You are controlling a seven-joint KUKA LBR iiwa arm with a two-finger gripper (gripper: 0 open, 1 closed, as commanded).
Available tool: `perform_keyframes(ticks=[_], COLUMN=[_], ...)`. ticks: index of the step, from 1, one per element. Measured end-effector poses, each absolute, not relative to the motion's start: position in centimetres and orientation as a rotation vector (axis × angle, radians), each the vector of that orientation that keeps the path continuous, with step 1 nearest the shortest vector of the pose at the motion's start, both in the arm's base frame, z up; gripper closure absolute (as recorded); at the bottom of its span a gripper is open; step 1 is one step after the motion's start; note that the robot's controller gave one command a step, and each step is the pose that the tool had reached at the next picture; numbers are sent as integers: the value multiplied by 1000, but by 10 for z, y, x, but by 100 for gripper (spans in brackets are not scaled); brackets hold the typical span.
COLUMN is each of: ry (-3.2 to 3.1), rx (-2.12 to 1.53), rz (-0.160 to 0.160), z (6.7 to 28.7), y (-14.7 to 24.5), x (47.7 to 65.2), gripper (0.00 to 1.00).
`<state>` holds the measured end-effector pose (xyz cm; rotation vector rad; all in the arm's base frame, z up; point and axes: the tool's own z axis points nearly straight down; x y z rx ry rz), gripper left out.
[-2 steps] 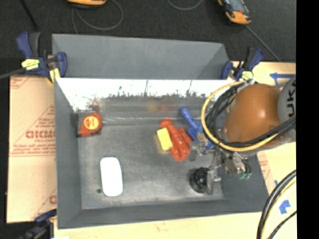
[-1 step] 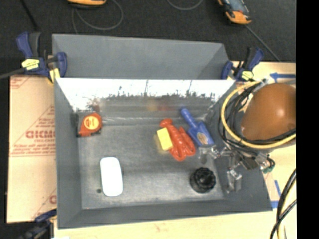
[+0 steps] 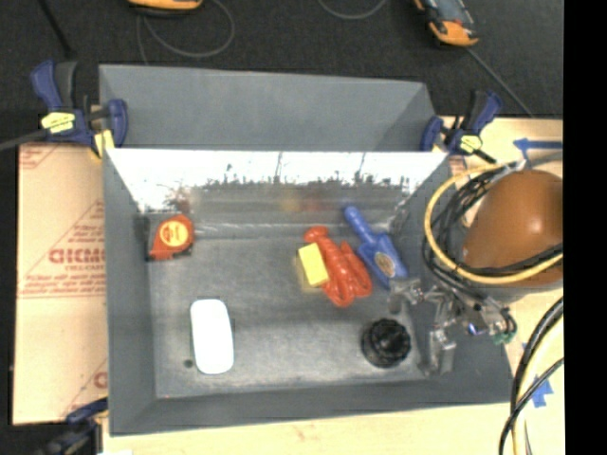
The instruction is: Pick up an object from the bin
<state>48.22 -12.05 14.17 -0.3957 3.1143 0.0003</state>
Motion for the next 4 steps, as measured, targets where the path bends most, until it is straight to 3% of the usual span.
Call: perform_keyframes(ticks=[1,2,4], ry=[3011,2797,2797], rx=[-889,-1416,-1415], rz=[-2,-7,-7], z=[106,75,76], y=[-123,-130,-130], x=[487,484,485], gripper=[0,100,100])
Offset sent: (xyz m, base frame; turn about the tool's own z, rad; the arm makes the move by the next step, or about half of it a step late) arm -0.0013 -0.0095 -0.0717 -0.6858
